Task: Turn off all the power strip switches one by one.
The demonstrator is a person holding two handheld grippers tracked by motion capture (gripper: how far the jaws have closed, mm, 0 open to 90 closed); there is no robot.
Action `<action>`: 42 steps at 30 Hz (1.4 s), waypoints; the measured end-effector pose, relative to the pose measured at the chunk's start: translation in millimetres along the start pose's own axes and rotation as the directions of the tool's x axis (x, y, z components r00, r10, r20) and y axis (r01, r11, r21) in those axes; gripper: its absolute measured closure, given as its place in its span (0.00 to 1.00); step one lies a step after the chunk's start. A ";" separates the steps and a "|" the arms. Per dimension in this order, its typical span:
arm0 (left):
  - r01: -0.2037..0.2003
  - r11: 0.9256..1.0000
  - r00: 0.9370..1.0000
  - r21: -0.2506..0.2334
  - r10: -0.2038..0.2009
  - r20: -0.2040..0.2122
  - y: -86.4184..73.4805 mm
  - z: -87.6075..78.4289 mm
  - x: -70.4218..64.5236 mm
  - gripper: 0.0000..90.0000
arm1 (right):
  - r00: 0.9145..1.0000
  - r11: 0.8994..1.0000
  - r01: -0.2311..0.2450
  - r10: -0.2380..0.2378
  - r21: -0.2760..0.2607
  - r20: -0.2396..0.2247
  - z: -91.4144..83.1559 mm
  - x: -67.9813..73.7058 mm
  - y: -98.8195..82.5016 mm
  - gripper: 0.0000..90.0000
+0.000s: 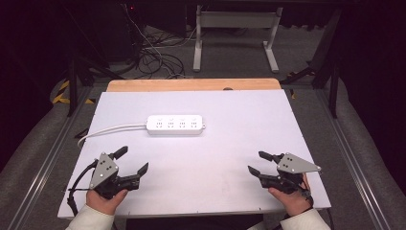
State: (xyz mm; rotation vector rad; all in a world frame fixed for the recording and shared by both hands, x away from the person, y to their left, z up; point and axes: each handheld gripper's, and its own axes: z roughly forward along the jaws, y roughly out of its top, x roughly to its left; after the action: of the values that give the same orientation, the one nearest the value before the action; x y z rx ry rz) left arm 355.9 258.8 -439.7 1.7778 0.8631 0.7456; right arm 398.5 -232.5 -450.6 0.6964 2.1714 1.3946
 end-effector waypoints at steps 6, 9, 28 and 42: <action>-0.011 1.000 1.000 0.006 0.011 -0.004 3.6 0.7 -2.5 0.31 | 1.000 1.000 0.002 -0.002 -0.003 0.000 0.2 0.0 0.3 0.42; -0.012 1.000 0.999 0.029 0.011 0.050 9.6 2.6 0.2 0.39 | 1.000 1.000 0.001 -0.001 0.001 -0.004 0.5 1.1 0.5 0.43; 0.039 0.992 0.994 0.116 -0.050 0.096 45.8 25.2 19.9 0.57 | 1.000 1.000 0.013 -0.013 0.011 -0.020 2.5 2.5 0.2 0.44; 0.001 0.987 0.994 0.162 -0.018 0.104 71.8 55.0 25.6 0.57 | 1.000 1.000 0.009 -0.009 0.013 -0.029 3.6 3.2 0.4 0.44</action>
State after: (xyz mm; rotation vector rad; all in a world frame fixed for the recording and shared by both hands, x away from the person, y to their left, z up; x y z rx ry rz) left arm 429.9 233.5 -387.6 1.9372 0.8807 0.5833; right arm 398.3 -227.9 -451.9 0.6743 2.2053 1.3956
